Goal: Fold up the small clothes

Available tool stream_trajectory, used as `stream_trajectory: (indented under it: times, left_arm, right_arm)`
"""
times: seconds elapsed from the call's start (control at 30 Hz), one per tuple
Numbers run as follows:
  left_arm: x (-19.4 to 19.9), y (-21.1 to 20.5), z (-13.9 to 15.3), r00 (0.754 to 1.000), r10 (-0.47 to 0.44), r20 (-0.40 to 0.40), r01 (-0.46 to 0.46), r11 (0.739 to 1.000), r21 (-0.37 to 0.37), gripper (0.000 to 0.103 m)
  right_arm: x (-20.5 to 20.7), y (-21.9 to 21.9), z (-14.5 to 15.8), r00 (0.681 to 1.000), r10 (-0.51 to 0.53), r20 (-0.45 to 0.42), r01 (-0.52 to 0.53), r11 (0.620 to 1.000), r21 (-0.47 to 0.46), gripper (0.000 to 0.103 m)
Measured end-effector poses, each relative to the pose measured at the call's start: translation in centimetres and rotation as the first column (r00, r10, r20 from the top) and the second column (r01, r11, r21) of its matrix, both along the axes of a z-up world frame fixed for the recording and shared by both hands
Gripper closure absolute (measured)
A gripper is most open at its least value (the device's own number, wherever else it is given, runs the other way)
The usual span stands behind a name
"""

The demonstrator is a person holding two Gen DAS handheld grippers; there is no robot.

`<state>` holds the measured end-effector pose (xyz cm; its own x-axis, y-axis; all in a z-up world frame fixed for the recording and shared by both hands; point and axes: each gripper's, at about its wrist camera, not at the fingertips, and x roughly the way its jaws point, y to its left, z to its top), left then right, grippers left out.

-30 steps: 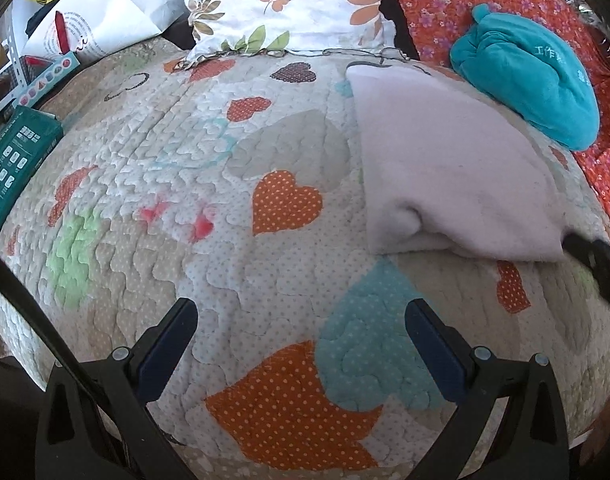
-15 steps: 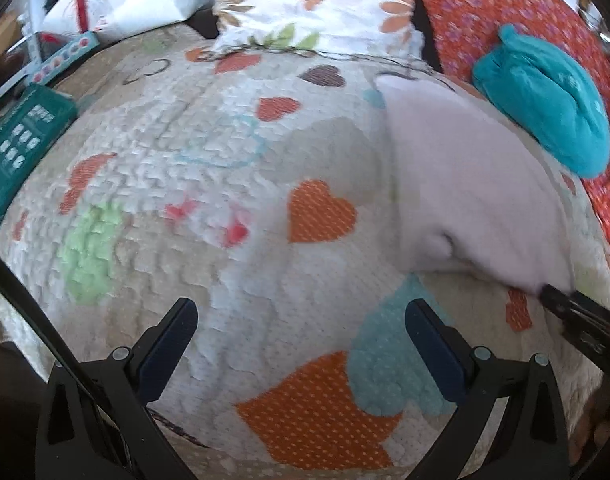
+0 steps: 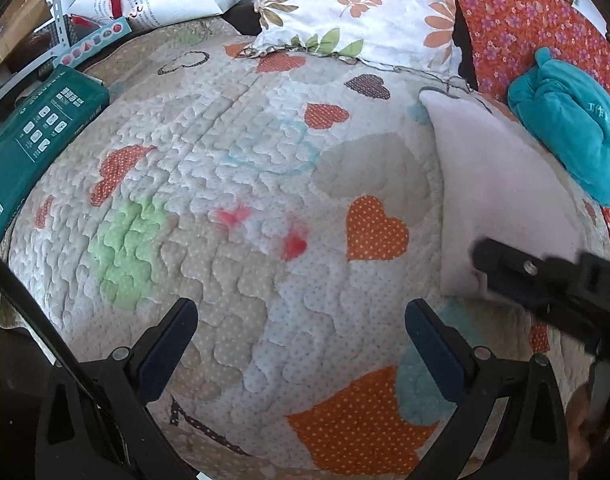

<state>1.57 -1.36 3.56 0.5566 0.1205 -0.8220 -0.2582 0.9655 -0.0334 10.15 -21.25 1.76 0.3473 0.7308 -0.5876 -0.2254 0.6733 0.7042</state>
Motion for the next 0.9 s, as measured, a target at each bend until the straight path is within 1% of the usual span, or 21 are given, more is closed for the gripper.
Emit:
stream_trajectory:
  times: [0.1,0.17,0.27,0.37,0.43,0.47,0.5,0.57,0.6,0.67,0.73,0.77,0.8,0.83,0.87,0.9]
  left_arm:
    - [-0.1,0.8,0.6,1.000,0.024,0.017,-0.024,0.999,-0.024,0.000]
    - [-0.1,1.2,0.9,0.999,0.039,0.026,-0.038,0.999,-0.028,0.000]
    - [0.0,2.0,1.1,0.998,0.061,0.024,-0.059,0.997,-0.053,0.000]
    - [-0.1,2.7,1.0,0.996,0.084,0.020,-0.082,0.994,-0.073,0.000]
    - [-0.2,3.0,1.0,0.996,0.091,0.020,-0.090,0.993,-0.075,0.000]
    - [-0.3,3.2,1.0,0.995,0.095,0.020,-0.093,0.993,-0.075,0.000]
    - [-0.4,3.3,1.0,0.995,0.097,0.021,-0.095,0.993,-0.075,0.000]
    - [-0.5,3.6,1.1,0.995,0.100,0.022,-0.098,0.992,-0.080,0.000]
    - [-0.6,3.7,1.1,0.995,0.100,0.023,-0.098,0.992,-0.084,0.000]
    - [-0.6,3.9,1.1,0.995,0.102,0.023,-0.099,0.991,-0.090,0.000]
    - [-0.5,4.0,1.1,0.994,0.105,0.020,-0.103,0.990,-0.097,0.000]
    - [-0.5,4.0,1.1,0.994,0.107,0.018,-0.105,0.989,-0.103,0.000]
    - [-0.5,4.1,1.1,0.994,0.110,0.017,-0.107,0.988,-0.107,0.000]
    - [-0.5,4.1,1.1,0.994,0.112,0.016,-0.109,0.988,-0.110,0.000]
    - [-0.5,4.2,1.1,0.993,0.113,0.015,-0.111,0.988,-0.110,0.000]
    - [-0.5,4.2,1.1,0.993,0.115,0.015,-0.112,0.988,-0.110,0.000]
  right_arm:
    - [-1.2,-2.3,0.5,1.000,0.004,-0.015,-0.003,0.992,0.123,0.060]
    - [-2.6,-3.3,1.1,1.000,-0.001,0.008,0.000,0.990,0.140,0.060]
    - [-3.2,-3.1,0.9,1.000,0.017,-0.006,-0.016,0.987,0.161,0.059]
    - [-2.9,-1.8,0.2,0.999,0.026,-0.025,-0.022,0.990,0.139,0.059]
    - [-2.3,-0.8,0.0,1.000,0.014,-0.022,-0.011,0.995,0.097,0.057]
    - [-1.9,-0.4,0.0,1.000,0.001,-0.014,-0.001,0.998,0.061,0.056]
    - [-1.5,0.3,0.1,1.000,-0.024,0.011,0.024,1.000,-0.002,0.056]
    - [-1.5,0.7,0.5,0.997,-0.057,0.054,0.060,0.997,-0.046,0.055]
    - [-1.5,0.8,0.8,0.996,-0.066,0.068,0.069,0.997,-0.042,0.054]
    - [-1.5,1.0,1.2,0.995,-0.061,0.077,0.061,0.998,-0.004,0.053]
    - [-1.3,1.0,1.0,0.999,-0.029,0.043,0.025,0.995,0.093,0.052]
    - [-1.2,1.0,0.8,1.000,-0.015,0.021,0.012,0.990,0.142,0.052]
    - [-1.0,1.1,0.3,1.000,0.020,-0.015,-0.017,0.977,0.215,0.052]
    - [-1.0,1.2,0.1,0.999,0.036,-0.032,-0.027,0.971,0.238,0.052]
    - [-1.1,1.2,0.1,0.998,0.042,-0.039,-0.032,0.971,0.238,0.052]
    - [-1.4,1.1,0.4,0.999,0.046,-0.026,-0.039,0.974,0.225,0.052]
